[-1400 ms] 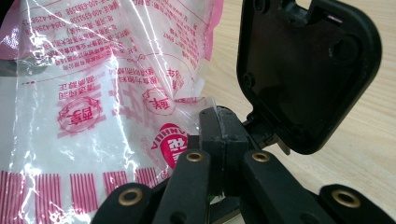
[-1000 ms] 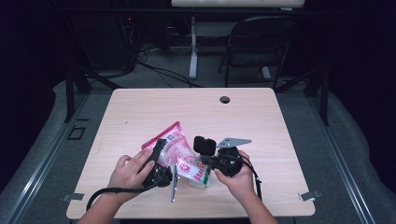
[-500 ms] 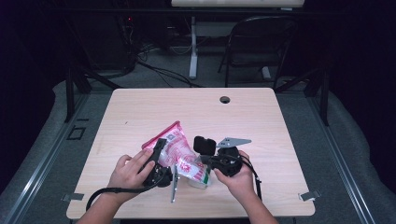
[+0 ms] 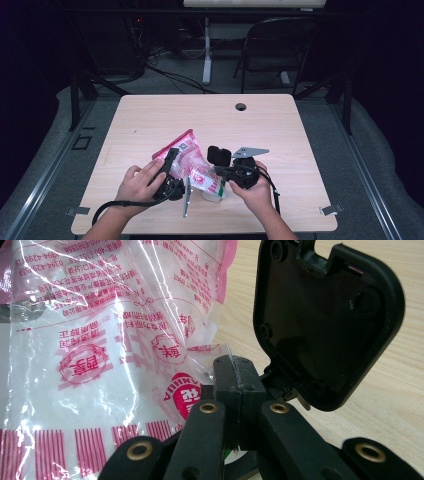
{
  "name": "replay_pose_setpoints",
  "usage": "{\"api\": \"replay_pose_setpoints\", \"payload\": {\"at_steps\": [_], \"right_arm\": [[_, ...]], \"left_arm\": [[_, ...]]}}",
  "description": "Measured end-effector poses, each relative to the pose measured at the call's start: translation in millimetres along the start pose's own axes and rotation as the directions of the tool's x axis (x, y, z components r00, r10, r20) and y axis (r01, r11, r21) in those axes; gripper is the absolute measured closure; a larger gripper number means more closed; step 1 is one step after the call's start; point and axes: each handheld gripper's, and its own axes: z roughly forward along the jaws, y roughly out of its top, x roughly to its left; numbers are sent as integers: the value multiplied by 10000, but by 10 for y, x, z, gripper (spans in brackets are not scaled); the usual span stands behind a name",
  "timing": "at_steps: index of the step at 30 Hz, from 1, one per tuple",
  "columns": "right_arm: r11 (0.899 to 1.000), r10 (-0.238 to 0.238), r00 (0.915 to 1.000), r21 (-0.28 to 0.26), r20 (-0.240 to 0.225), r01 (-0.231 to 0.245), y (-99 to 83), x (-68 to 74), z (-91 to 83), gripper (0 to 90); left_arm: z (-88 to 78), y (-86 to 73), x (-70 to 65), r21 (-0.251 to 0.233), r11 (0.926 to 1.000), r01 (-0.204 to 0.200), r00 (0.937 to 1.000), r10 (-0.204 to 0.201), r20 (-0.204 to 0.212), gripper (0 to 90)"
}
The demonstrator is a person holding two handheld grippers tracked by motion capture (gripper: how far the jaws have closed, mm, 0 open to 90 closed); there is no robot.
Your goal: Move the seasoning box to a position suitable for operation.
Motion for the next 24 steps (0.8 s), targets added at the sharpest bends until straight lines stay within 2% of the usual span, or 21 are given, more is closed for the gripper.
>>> {"api": "replay_pose_setpoints", "payload": {"at_steps": [4,5,7,12,22,24], "right_arm": [[10000,61,10000,-45,-15,-61,2,1,2,900],[10000,61,10000,-45,-15,-61,2,1,2,900],[10000,54,10000,-40,-30,-54,0,-4,2,900],[10000,89,10000,-46,-19,-89,0,-10,9,900],[9999,143,9999,-85,-78,-143,7,-27,9,900],[9999,122,9999,-78,-66,-123,8,-29,6,900]], "left_arm": [[1,-5,5,8,10000,92,9999,-92,120,660],[11,-10,0,-143,9998,114,9999,-114,17,660],[2,-2,11,-29,10000,15,10000,-15,89,661],[11,-5,13,-45,10000,58,9999,-58,137,662],[10,-2,18,-34,10000,57,9999,-57,89,662],[6,6,27,-61,10000,-27,10000,27,-20,663]]}}
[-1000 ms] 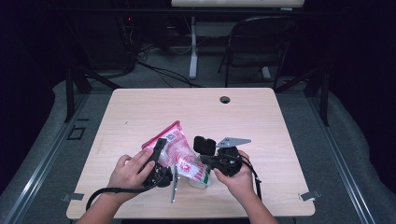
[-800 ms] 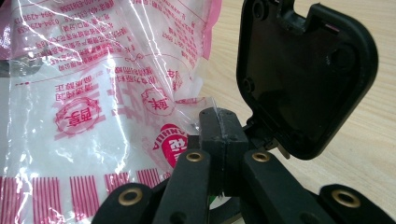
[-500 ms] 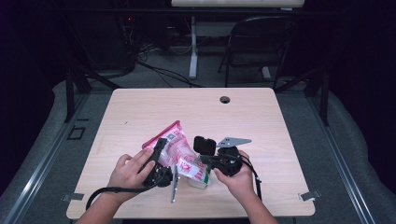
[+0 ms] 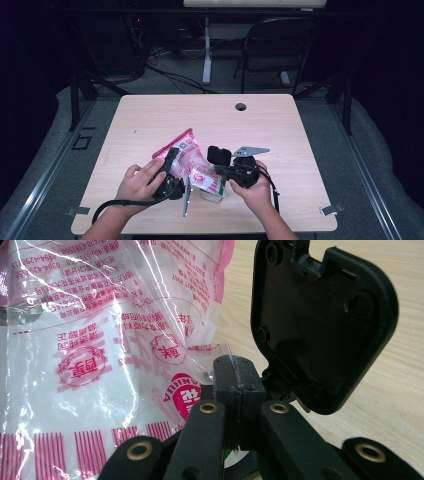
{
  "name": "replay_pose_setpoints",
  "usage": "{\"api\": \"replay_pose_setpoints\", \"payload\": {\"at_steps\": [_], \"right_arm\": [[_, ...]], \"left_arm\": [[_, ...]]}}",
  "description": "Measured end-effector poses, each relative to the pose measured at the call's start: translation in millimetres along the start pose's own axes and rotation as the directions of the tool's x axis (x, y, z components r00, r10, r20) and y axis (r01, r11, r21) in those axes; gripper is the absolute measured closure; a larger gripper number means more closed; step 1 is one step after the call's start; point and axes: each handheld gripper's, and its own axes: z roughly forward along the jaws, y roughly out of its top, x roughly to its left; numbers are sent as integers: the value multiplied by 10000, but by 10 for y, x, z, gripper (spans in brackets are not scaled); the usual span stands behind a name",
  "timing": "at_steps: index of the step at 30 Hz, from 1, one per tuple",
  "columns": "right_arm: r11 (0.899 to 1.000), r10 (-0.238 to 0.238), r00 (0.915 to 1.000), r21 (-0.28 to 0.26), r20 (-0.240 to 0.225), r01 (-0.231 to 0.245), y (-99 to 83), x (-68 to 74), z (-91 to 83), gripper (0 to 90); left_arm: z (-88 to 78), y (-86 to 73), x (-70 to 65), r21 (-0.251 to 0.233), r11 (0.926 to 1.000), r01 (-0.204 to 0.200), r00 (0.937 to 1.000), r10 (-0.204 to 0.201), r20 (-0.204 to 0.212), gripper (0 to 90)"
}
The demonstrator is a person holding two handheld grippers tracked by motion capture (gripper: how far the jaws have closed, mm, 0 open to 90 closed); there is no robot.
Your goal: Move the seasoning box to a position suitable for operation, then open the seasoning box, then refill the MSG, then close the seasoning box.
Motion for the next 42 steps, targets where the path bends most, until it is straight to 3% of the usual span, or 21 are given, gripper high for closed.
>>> {"api": "replay_pose_setpoints", "payload": {"at_steps": [1,5,19,42], "right_arm": [[10000,-9,10000,20,-4,9,2,-1,-5,900],[10000,41,10000,-64,-45,-41,7,3,2,900],[10000,-4,10000,7,-16,4,7,-11,9,900],[10000,-31,10000,27,-22,31,7,-3,8,900]], "left_arm": [[10,-4,-5,-155,9999,46,9999,-47,-89,663],[-7,0,5,56,10000,71,10000,-72,36,663],[2,-5,-22,59,9998,167,9998,-168,70,665],[-21,8,11,-7,10000,-45,10000,45,-4,667]]}}
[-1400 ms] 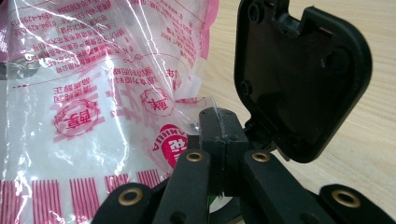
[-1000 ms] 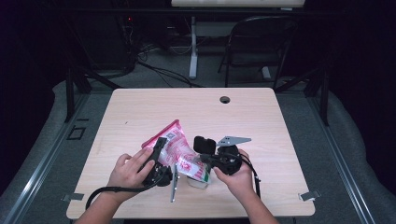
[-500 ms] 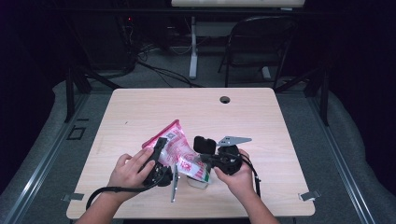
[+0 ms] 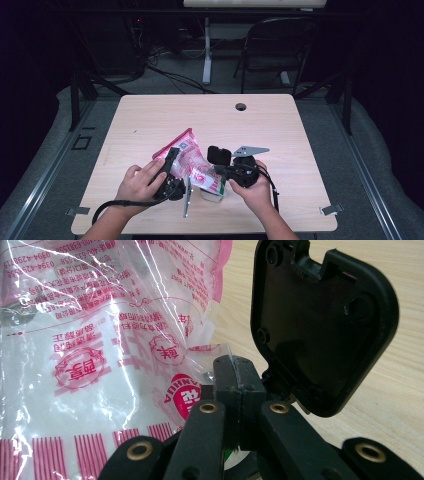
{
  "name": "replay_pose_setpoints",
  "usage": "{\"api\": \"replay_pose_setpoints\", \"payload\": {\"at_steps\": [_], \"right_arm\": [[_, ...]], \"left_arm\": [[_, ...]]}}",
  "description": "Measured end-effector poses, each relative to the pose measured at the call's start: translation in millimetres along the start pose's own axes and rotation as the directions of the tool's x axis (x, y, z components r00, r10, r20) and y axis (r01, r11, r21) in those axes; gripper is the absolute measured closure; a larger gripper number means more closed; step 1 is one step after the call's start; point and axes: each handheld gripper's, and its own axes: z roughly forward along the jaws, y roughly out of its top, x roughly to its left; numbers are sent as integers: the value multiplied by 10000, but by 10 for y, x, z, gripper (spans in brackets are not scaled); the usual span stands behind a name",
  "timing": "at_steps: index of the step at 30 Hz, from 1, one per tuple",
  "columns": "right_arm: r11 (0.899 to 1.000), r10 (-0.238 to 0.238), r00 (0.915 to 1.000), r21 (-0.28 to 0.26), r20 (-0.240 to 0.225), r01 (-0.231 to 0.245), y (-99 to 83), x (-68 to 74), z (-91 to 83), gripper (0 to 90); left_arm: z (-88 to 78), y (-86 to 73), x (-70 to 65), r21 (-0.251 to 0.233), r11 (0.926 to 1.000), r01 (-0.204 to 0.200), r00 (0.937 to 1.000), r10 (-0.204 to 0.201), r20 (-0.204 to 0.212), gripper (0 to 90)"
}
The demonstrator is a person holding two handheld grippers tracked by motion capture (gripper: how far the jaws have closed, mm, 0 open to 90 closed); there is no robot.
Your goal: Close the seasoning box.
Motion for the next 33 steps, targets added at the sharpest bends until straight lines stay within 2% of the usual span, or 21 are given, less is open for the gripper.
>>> {"api": "replay_pose_setpoints", "payload": {"at_steps": [5,9,10,13,15,17,21,33], "right_arm": [[10000,3,10000,-27,-5,-3,-5,1,-8,900],[10000,1,10000,-50,-6,-1,-3,0,-5,900],[10000,21,10000,-42,-10,-21,-3,0,-3,900],[10000,2,10000,-22,29,-2,-5,0,-8,900],[10000,36,10000,-58,-12,-36,-6,-3,-14,900],[9999,66,10000,-115,-21,-66,-6,-1,-16,900],[9998,116,9999,-155,13,-116,-4,4,-9,900],[9998,104,9999,-162,15,-103,-2,-2,0,900]], "left_arm": [[7,2,7,-195,9998,-25,9999,23,-131,667],[-8,11,18,-45,10000,-39,10000,39,-23,667],[5,5,9,-189,9998,-20,9999,17,-139,667],[-11,16,13,55,10000,-34,10000,33,38,668],[-14,17,13,-91,9999,-75,9999,74,-113,668],[-14,17,11,-69,10000,24,10000,-24,-32,668],[-13,15,17,-119,9999,-14,9999,12,-121,668],[-15,19,20,-73,10000,-22,10000,22,-45,669]]}}
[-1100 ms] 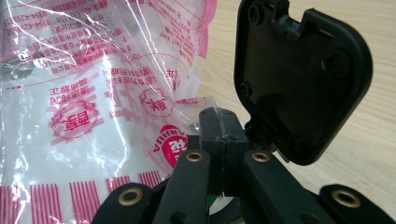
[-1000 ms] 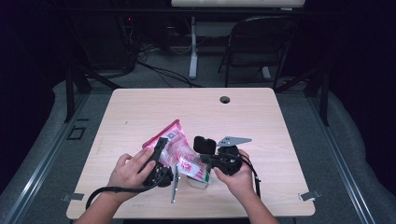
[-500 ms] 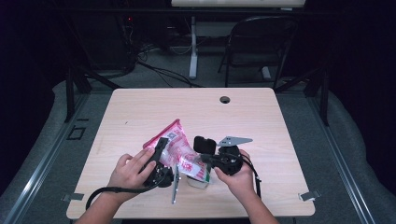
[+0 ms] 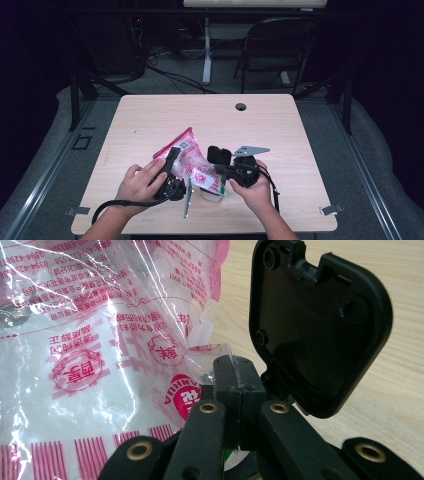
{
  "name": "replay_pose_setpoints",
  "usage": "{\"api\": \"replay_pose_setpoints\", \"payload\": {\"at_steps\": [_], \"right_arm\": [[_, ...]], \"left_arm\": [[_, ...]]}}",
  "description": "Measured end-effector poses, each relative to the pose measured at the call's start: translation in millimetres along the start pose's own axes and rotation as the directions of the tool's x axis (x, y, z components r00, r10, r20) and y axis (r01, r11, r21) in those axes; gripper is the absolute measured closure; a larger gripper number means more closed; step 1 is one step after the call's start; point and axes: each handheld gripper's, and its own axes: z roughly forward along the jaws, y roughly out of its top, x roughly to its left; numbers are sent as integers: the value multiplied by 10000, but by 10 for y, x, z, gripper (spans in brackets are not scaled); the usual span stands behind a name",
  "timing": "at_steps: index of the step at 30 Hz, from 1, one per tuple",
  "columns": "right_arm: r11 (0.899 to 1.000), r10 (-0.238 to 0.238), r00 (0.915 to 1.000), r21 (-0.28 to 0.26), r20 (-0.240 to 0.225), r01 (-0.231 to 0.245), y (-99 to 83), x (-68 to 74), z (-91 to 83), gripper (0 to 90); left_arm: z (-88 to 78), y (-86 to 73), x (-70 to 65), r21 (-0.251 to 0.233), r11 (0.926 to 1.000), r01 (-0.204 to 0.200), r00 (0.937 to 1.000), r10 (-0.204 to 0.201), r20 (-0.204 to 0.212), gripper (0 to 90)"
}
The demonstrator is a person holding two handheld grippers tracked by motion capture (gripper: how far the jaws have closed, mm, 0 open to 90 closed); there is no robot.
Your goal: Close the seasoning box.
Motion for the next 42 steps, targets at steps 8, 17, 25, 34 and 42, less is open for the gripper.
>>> {"api": "replay_pose_setpoints", "payload": {"at_steps": [8,17,25,34,42], "right_arm": [[10000,18,10000,-11,11,-18,5,-8,4,900],[10000,-24,10000,11,-25,24,9,-21,7,900],[10000,7,10000,-24,-33,-7,9,-22,8,900],[10000,10,10000,-27,-26,-10,9,-23,8,900],[10000,11,10000,-2,-7,-11,9,-29,6,900]], "left_arm": [[-5,10,6,-13,10000,-70,10000,70,-65,669],[-16,22,19,-57,9997,-237,9997,236,-110,670],[-21,36,38,-84,9993,-365,9993,364,-123,670],[-31,54,48,-80,9991,-424,9990,422,-167,671],[-40,64,45,-103,9993,-370,9993,369,-107,671]]}}
